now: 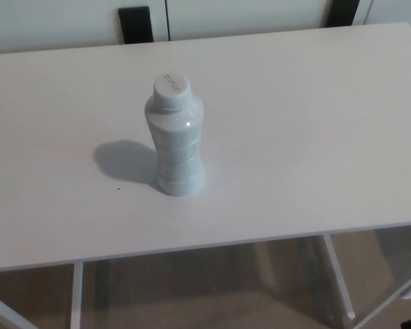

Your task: The robot picks up a bottle from a person using its left hand and walk towards the table in frontand put the bottle on the table.

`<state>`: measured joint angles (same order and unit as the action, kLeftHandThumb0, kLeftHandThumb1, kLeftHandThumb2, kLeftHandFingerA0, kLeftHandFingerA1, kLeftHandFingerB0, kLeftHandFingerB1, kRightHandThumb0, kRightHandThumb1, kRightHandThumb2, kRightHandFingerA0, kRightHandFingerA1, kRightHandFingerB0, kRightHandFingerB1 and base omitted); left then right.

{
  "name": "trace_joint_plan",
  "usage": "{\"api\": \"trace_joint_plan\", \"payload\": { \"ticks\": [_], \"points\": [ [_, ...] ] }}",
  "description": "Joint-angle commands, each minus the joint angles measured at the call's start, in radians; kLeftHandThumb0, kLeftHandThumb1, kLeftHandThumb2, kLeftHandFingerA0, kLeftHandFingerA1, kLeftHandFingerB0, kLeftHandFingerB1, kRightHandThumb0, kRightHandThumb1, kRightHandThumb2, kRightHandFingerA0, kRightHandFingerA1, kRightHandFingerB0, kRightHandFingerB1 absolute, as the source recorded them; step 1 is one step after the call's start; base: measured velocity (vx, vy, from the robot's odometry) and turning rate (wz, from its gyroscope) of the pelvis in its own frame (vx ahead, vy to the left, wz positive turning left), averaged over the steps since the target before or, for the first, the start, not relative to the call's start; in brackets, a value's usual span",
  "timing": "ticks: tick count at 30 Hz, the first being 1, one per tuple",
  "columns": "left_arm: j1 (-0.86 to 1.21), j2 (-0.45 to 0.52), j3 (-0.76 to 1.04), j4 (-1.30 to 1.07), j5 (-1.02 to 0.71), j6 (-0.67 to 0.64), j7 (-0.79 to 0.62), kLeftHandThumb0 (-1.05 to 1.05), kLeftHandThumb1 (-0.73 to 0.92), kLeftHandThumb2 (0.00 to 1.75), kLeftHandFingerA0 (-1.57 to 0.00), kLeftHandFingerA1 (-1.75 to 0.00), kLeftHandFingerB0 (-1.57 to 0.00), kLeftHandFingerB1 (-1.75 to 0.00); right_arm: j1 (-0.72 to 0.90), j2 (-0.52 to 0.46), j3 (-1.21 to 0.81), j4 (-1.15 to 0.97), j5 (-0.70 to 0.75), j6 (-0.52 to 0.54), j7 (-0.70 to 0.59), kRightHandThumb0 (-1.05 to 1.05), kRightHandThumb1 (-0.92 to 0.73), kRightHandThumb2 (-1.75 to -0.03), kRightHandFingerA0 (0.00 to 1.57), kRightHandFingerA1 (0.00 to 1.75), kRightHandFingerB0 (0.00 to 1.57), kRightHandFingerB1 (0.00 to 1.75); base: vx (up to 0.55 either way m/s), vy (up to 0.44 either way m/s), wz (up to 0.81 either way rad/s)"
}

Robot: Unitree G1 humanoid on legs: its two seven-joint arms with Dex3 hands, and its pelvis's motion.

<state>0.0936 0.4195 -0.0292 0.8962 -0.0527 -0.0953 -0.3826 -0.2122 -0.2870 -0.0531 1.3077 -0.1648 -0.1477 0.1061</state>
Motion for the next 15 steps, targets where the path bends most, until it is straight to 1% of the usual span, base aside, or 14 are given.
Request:
{"api": "trace_joint_plan", "payload": {
  "ticks": [1, 2, 3, 5, 6, 7, 11, 12, 13, 14, 15],
  "points": [
    [-0.068, -0.012, -0.033, 0.215, 0.136, -0.123, 0.267, -0.71, 0.77, 1.12, -0.04, -0.43, -0.01, -0.27, 0.057, 0.003, -0.066, -0.001, 0.065, -0.034, -0.043, -0.55, -0.55, -0.86, 0.55, 0.56, 0.43, 0.51, 0.0, 0.0, 0.0],
    [-0.072, -0.012, -0.037, 0.226, 0.138, -0.128, 0.27, -0.71, 0.77, 1.11, -0.04, -0.42, -0.02, -0.27, 0.058, 0.004, -0.069, 0.0, 0.065, -0.034, -0.043, -0.49, -0.67, -0.61, 0.64, 0.44, 0.5, 0.38, 0.0, 0.0, 0.0],
    [-0.077, -0.012, -0.039, 0.237, 0.137, -0.131, 0.272, -0.71, 0.77, 1.11, -0.04, -0.42, -0.02, -0.27, 0.058, 0.004, -0.072, 0.0, 0.064, -0.033, -0.044, -0.49, -0.67, -0.61, 0.64, 0.44, 0.5, 0.38, 0.0, 0.0, 0.0],
    [-0.083, -0.014, -0.043, 0.255, 0.138, -0.148, 0.271, -0.68, 0.78, 1.13, -0.01, -0.31, 0.0, -0.25, 0.065, 0.003, -0.078, -0.002, 0.064, -0.04, -0.036, -0.48, -0.67, -0.61, 0.63, 0.43, 0.52, 0.39, 0.0, 0.0, 0.0],
    [-0.085, -0.014, -0.047, 0.262, 0.141, -0.158, 0.276, -0.69, 0.78, 1.12, -0.03, -0.36, -0.02, -0.26, 0.065, 0.003, -0.08, -0.004, 0.064, -0.041, -0.035, -0.48, -0.68, -0.61, 0.62, 0.43, 0.51, 0.38, 0.0, 0.0, 0.0],
    [-0.094, -0.013, -0.051, 0.271, 0.146, -0.167, 0.283, -0.69, 0.78, 1.12, -0.02, -0.33, -0.01, -0.26, 0.058, 0.004, -0.083, -0.005, 0.065, -0.038, -0.035, -0.48, -0.68, -0.61, 0.62, 0.42, 0.5, 0.38, 0.0, 0.0, 0.0],
    [-0.117, -0.016, -0.045, 0.3, 0.143, -0.178, 0.284, -0.69, 0.77, 1.12, -0.02, -0.34, -0.01, -0.26, 0.05, 0.005, -0.082, -0.008, 0.053, -0.04, -0.043, -0.48, -0.68, -0.61, 0.64, 0.44, 0.5, 0.38, 0.0, 0.0, 0.0],
    [-0.118, -0.013, -0.052, 0.302, 0.153, -0.187, 0.287, -0.72, 0.78, 1.12, -0.03, -0.43, 0.0, -0.25, 0.048, 0.004, -0.077, -0.006, 0.047, -0.038, -0.047, -0.47, -0.68, -0.61, 0.64, 0.44, 0.49, 0.38, 0.0, 0.0, 0.0],
    [-0.118, -0.011, -0.053, 0.305, 0.156, -0.198, 0.285, -0.68, 0.74, 1.1, -0.09, -0.46, 0.0, -0.31, 0.047, 0.004, -0.077, -0.006, 0.047, -0.036, -0.048, -0.46, -0.68, -0.61, 0.64, 0.45, 0.49, 0.38, 0.0, 0.0, 0.0],
    [-0.119, -0.011, -0.054, 0.308, 0.16, -0.206, 0.286, -0.73, 0.92, 0.74, -0.18, -0.31, -0.07, -0.21, 0.049, 0.004, -0.08, -0.006, 0.051, -0.037, -0.044, -0.53, -0.55, -0.85, 0.55, 0.57, 0.43, 0.51, 0.0, 0.0, 0.0],
    [-0.119, -0.011, -0.054, 0.308, 0.16, -0.206, 0.286, -0.73, 0.92, 0.74, -0.18, -0.31, -0.07, -0.21, 0.049, 0.004, -0.08, -0.006, 0.051, -0.037, -0.044, -0.53, -0.55, -0.85, 0.55, 0.57, 0.43, 0.51, 0.0, 0.0, 0.0]
  ]
}}
